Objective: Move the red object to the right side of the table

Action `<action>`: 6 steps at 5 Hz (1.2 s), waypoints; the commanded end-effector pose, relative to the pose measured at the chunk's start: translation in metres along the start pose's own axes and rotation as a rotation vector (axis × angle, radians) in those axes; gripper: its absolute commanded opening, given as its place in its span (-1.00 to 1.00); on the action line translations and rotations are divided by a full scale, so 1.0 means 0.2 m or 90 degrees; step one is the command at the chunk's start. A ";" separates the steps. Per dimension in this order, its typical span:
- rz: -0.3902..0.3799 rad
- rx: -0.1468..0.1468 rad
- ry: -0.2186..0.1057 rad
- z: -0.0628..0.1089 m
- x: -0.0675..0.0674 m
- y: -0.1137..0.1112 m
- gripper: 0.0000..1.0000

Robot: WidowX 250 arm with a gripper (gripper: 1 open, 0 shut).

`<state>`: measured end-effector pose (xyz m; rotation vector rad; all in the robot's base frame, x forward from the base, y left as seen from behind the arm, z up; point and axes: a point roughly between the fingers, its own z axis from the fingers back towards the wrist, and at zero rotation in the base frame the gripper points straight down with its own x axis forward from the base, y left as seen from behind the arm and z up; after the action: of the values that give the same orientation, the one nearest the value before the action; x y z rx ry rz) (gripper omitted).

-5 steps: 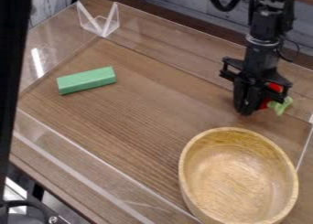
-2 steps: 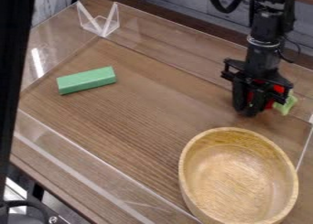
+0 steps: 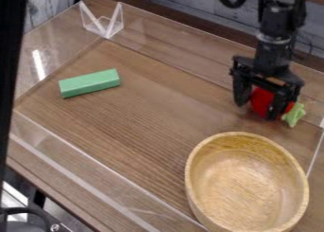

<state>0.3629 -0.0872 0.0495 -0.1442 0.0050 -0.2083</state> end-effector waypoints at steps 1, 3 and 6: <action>-0.001 0.011 -0.081 0.31 0.01 0.01 1.00; 0.022 0.017 -0.103 0.48 -0.08 0.16 1.00; -0.063 0.000 -0.078 0.31 -0.03 0.10 1.00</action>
<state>0.3582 -0.0560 0.0961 -0.1583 -0.0853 -0.2817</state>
